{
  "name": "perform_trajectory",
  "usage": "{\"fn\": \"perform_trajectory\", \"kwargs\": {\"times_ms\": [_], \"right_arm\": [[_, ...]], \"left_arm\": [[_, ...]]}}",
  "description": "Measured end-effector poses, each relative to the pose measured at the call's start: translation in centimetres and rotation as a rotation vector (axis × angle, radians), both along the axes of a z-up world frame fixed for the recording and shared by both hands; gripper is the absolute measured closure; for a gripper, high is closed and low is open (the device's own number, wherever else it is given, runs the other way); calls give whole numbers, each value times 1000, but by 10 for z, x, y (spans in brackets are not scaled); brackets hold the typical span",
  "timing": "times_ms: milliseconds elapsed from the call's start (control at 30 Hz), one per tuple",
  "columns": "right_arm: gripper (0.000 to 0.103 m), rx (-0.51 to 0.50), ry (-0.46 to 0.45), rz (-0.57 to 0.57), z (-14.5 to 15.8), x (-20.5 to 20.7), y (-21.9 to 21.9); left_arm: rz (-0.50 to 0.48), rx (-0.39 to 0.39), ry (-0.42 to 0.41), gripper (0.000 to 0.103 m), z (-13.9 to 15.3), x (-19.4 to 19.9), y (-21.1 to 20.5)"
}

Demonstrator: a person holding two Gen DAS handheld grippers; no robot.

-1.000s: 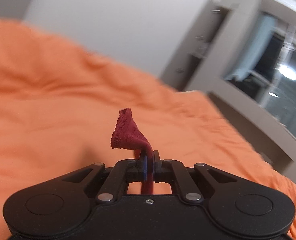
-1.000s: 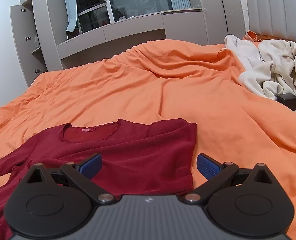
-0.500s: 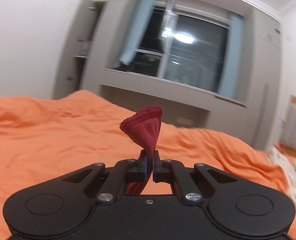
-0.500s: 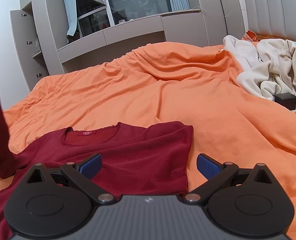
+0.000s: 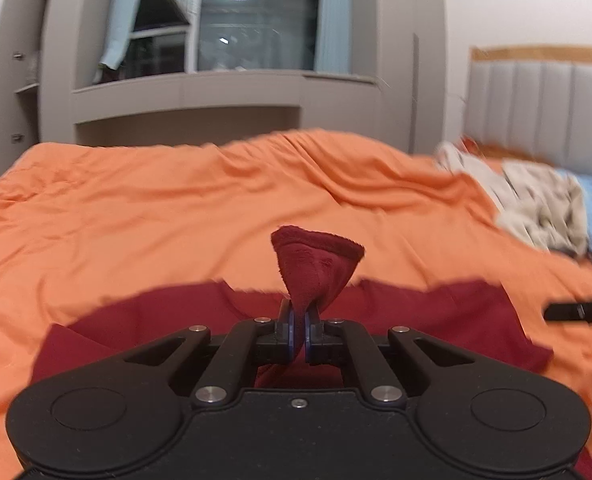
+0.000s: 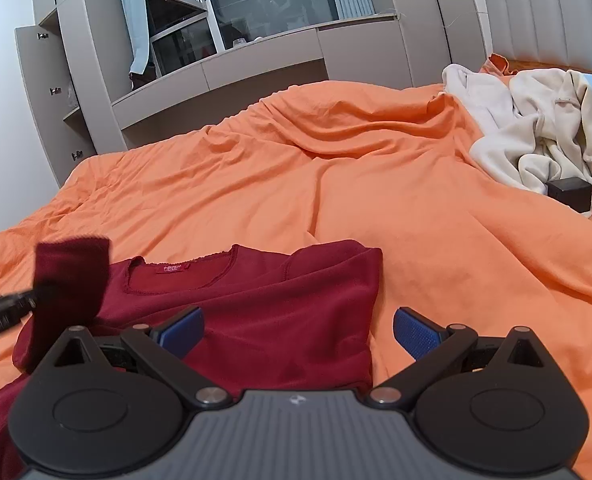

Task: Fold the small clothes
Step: 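Grasp the sleeve cuff with the left tool and lift it, then lay the sleeve across the top's body and open the left tool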

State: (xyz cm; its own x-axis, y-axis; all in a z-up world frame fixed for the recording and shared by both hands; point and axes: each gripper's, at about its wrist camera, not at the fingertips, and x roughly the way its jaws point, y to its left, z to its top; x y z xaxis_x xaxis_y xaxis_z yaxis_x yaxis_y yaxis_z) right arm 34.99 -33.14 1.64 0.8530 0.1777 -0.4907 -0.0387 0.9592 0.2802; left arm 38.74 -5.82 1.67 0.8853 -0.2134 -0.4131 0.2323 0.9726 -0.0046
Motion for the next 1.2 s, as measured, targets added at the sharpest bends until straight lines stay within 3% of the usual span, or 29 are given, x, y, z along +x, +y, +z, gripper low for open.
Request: {"fn": "perform_trajectory", "kwargs": {"times_ms": [167, 300, 367, 433, 533, 633, 833, 1033, 1133, 1200], "right_arm": [[0, -4, 13, -4, -4, 1, 1], [0, 5, 21, -3, -6, 3, 0], [0, 6, 25, 2, -7, 4, 1], [0, 5, 26, 11, -8, 5, 4], [0, -3, 27, 27, -9, 6, 9], [0, -12, 27, 48, -12, 7, 15], [0, -59, 14, 117, -17, 6, 35], [0, -143, -14, 211, -23, 4, 67], [0, -160, -32, 258, -25, 5, 83], [0, -175, -40, 281, -26, 9, 93]], "left_arm": [[-91, 19, 86, 97, -16, -4, -8], [-144, 9, 172, 86, -24, -2, -6], [-156, -6, 197, 76, -26, -1, -4], [-168, -27, 212, 54, -23, -3, 1], [-188, -56, 220, 30, -17, -6, 8], [-185, -76, 212, 20, -9, -11, 21], [-18, -76, 184, 4, 6, -10, 73], [274, -42, 170, 1, 11, -3, 153], [382, -77, 193, 1, 5, 2, 195], [427, -148, 223, 1, -1, 7, 222]]}}
